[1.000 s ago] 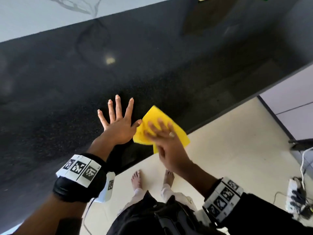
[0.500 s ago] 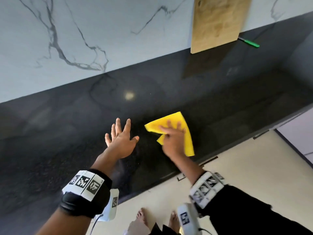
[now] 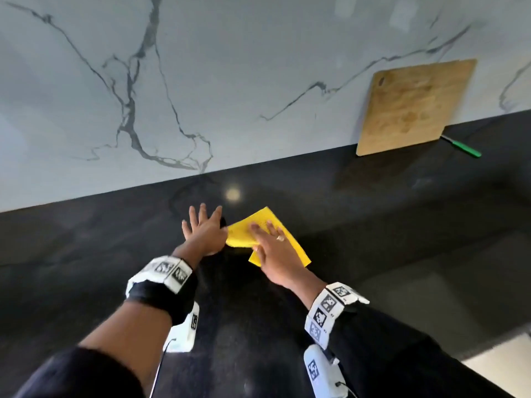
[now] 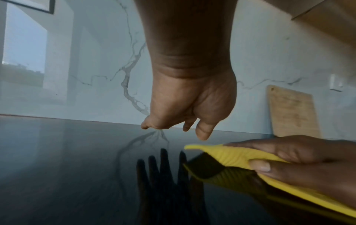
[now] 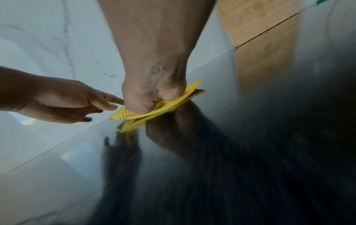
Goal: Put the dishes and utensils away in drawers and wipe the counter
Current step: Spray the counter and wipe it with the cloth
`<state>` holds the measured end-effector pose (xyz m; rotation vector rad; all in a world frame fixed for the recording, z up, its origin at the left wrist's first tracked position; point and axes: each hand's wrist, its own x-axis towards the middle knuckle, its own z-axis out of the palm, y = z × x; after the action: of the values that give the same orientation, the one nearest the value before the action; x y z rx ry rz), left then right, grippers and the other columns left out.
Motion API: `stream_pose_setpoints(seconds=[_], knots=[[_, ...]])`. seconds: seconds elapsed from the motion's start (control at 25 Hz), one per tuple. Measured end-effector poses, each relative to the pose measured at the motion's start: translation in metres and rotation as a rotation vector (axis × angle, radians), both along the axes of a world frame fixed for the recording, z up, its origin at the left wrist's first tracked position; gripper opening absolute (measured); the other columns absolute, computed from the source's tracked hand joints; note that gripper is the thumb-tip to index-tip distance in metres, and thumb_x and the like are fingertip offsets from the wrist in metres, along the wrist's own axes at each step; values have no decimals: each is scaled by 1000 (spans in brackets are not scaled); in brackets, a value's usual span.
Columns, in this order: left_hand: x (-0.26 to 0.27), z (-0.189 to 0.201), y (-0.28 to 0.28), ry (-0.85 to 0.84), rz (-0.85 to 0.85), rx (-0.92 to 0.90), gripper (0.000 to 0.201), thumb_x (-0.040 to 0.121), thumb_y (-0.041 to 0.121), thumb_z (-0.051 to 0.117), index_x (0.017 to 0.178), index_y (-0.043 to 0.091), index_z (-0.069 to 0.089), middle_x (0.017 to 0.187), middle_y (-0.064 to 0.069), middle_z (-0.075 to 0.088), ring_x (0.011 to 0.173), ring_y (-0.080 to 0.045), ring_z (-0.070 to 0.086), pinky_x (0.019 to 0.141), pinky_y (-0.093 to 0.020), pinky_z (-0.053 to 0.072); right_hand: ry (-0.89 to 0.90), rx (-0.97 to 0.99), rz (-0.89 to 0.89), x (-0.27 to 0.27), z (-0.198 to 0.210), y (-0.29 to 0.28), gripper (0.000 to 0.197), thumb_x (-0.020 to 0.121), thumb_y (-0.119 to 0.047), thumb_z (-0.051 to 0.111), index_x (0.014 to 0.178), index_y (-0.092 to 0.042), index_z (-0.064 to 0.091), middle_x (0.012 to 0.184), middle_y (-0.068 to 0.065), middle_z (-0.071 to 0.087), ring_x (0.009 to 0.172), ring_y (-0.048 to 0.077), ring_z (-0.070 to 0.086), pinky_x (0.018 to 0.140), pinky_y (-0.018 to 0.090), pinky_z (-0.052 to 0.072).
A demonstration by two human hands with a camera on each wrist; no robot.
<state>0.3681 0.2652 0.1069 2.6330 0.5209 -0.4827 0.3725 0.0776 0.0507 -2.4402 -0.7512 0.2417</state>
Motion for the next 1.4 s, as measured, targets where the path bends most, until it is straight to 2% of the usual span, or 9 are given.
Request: stream_pose_setpoints(seconds=[0.28, 0.56, 0.72, 0.84, 0.92, 1.04, 1.16, 1.24, 1.4], knots=[[81, -20, 27, 174, -85, -12, 71, 93, 67, 34, 148, 55, -9, 157, -3, -32, 142, -36, -32, 113, -61, -15, -54, -258, -304, 112, -4, -31, 54, 105, -34, 32, 155, -16, 20, 164, 2, 13, 151, 31, 6, 122, 41, 6], [93, -27, 32, 227, -85, -11, 85, 92, 69, 31, 148, 39, -26, 154, -3, -39, 141, -36, -34, 113, -62, -14, 54, -329, -465, 196, 2, 74, 60, 103, -30, 34, 156, -25, 8, 164, 8, -5, 148, 44, -9, 120, 53, -3], [97, -27, 36, 297, -93, -6, 94, 91, 73, 30, 148, 29, -30, 153, -2, -39, 142, -35, -32, 114, -61, -11, -96, -339, -234, 175, -6, 118, 60, 101, -26, 38, 155, -27, 13, 165, 7, 0, 149, 40, -7, 120, 50, -1], [97, -24, 36, 308, -108, -19, 95, 89, 74, 31, 149, 30, -27, 152, 0, -41, 142, -35, -33, 115, -61, -10, -97, -205, 237, 177, -4, 74, 51, 105, -23, 38, 153, -33, 26, 164, 1, 11, 150, 27, -2, 121, 41, 1], [95, -23, 35, 288, -89, -36, 94, 90, 73, 33, 149, 32, -27, 152, 1, -41, 142, -34, -33, 114, -61, -11, -99, -100, 296, 200, -11, 25, 45, 102, -22, 41, 147, -27, 41, 159, 4, 27, 149, 25, 13, 122, 39, 9], [95, -27, 34, 272, -80, -45, 92, 90, 72, 32, 148, 34, -29, 152, 1, -41, 142, -34, -33, 114, -61, -13, -112, -137, -191, 240, -20, -30, 49, 99, -28, 36, 147, -32, 37, 159, 9, 27, 148, 36, 19, 121, 47, 14], [93, -27, 34, 269, -84, -43, 90, 91, 72, 31, 146, 37, -31, 153, 1, -40, 142, -34, -33, 114, -61, -13, -24, -336, -557, 234, -6, 19, 60, 99, -22, 42, 155, -28, 20, 164, 10, 4, 149, 43, 1, 121, 50, 3], [95, -29, 34, 259, -80, -28, 90, 91, 72, 31, 146, 38, -31, 153, 1, -40, 142, -34, -33, 114, -61, -13, -15, -328, -458, 209, 3, 68, 65, 98, -21, 42, 156, -28, 13, 164, 11, -3, 148, 44, -5, 120, 52, 0], [93, -32, 32, 226, -62, -23, 93, 89, 73, 34, 146, 38, -30, 153, 3, -40, 142, -32, -33, 114, -60, -13, -105, -234, 171, 150, -9, 80, 64, 99, -14, 48, 154, -35, 22, 165, 2, 6, 150, 31, -4, 122, 41, -1]])
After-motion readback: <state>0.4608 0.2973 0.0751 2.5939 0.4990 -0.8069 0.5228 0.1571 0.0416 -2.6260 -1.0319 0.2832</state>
